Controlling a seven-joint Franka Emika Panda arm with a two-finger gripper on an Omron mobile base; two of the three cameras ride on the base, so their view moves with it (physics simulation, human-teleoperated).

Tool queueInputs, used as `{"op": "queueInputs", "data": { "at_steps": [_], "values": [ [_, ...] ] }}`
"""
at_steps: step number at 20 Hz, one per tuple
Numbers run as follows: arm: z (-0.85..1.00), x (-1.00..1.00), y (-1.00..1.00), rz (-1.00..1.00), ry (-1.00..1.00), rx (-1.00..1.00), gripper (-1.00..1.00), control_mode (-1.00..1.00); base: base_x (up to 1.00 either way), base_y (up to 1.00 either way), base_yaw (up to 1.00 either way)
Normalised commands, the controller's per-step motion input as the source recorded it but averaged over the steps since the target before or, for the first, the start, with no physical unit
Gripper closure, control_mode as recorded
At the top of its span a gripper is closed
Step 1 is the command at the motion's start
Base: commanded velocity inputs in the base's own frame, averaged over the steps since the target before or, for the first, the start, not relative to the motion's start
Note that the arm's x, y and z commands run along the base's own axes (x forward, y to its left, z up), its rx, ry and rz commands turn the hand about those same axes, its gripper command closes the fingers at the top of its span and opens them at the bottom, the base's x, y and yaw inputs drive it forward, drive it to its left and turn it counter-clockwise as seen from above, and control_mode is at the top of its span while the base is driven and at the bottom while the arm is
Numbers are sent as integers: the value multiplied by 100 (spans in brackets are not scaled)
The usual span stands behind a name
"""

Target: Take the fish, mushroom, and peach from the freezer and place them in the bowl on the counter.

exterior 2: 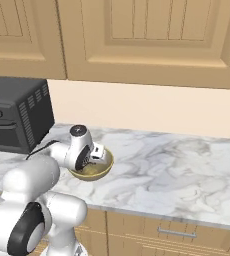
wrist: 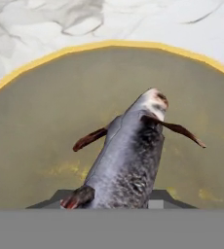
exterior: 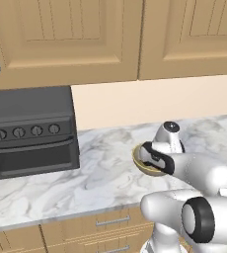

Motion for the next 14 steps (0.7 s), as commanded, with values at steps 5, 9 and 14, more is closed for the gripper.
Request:
{"op": "queueInputs", "data": {
  "at_steps": [5,9,14],
  "values": [
    [-54,25,-3,0,0,0,100,-100,0,0,0],
    [-18,9,-2,0,0,0,-100,-100,0,0,0],
    [0,0,0,0,0,0,-100,-100,0,0,0]
  ]
}}
